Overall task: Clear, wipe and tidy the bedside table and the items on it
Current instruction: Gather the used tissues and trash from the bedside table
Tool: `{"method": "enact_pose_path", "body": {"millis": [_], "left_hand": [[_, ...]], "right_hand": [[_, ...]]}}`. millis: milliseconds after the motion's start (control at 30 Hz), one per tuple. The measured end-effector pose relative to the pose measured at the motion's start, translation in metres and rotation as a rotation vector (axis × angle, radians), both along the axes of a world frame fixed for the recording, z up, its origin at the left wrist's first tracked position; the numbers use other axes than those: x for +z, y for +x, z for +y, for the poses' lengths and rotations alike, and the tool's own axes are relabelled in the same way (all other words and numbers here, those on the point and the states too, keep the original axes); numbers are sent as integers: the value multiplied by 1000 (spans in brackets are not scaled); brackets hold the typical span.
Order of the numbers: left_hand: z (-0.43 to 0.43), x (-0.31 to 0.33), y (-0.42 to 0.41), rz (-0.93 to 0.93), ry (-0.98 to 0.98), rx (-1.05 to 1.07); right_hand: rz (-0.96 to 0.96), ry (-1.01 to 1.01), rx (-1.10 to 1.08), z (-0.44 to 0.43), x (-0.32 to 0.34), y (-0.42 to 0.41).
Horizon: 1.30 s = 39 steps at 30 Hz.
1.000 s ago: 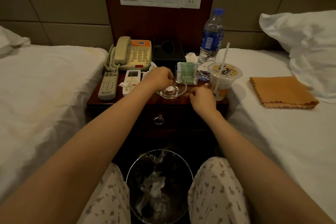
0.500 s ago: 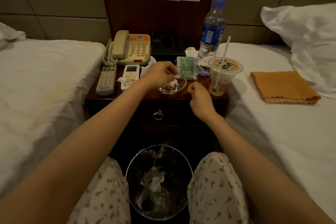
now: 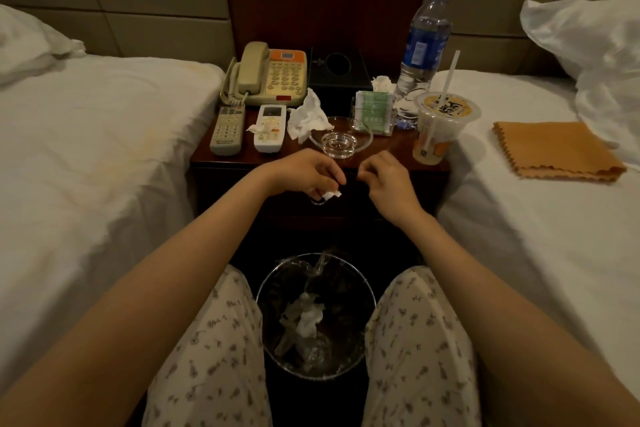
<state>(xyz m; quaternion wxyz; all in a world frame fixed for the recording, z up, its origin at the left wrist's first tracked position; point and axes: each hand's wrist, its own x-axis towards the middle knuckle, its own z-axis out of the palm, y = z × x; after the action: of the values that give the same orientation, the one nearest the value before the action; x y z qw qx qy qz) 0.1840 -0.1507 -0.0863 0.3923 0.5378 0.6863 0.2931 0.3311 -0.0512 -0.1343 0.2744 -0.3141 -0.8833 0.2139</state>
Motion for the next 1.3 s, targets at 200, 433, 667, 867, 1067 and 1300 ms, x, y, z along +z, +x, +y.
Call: {"method": "enact_pose_path", "body": {"millis": [200, 433, 667, 867, 1067, 1300], "left_hand": [[-7, -48, -2, 199, -313, -53], [-21, -81, -1, 298, -513, -67], [-16, -29, -12, 288, -358, -121], [0, 36, -35, 470, 163, 213], [11, 29, -83, 703, 87, 501], [20, 31, -99, 685, 67, 516]], "right_hand": [[-282, -259, 294, -45, -39, 5], [-489, -697, 272, -52, -63, 1], [-546, -587, 271, -40, -39, -9], [-103, -500, 288, -37, 53, -42], [-113, -118, 53, -4, 90, -111], [-487, -125, -50, 21, 83, -161]]}}
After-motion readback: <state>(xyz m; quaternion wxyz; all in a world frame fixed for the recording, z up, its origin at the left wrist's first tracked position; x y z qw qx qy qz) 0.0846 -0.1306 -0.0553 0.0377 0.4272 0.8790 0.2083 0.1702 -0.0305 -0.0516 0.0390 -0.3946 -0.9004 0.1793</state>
